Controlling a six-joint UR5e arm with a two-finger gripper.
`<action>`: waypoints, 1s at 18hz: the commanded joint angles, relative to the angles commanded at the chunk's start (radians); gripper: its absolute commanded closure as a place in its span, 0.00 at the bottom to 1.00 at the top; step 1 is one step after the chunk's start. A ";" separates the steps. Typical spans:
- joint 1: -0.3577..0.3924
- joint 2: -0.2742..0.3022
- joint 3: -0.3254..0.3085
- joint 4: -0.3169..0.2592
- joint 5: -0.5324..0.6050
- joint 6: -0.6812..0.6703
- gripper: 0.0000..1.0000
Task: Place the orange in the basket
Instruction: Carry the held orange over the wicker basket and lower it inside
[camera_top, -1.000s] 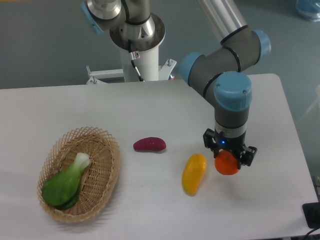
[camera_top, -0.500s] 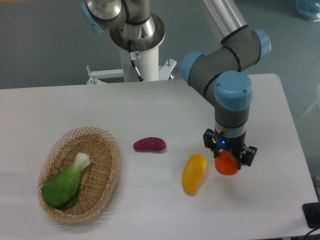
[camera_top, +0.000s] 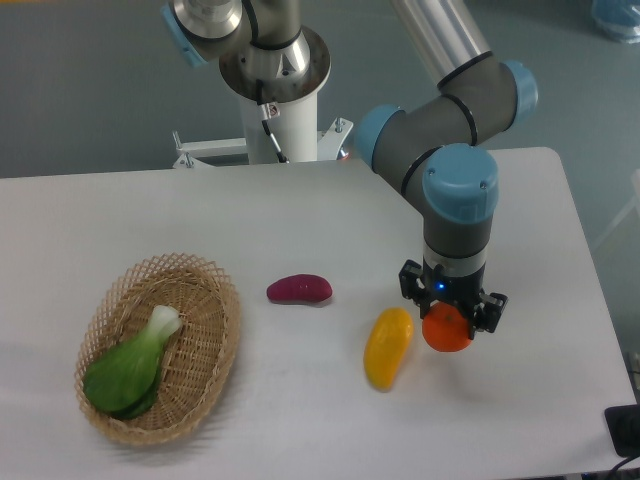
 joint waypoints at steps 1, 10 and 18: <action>-0.012 0.000 0.000 0.005 0.000 -0.028 0.46; -0.163 -0.014 0.009 0.023 0.002 -0.253 0.46; -0.340 -0.029 -0.003 0.063 0.002 -0.387 0.46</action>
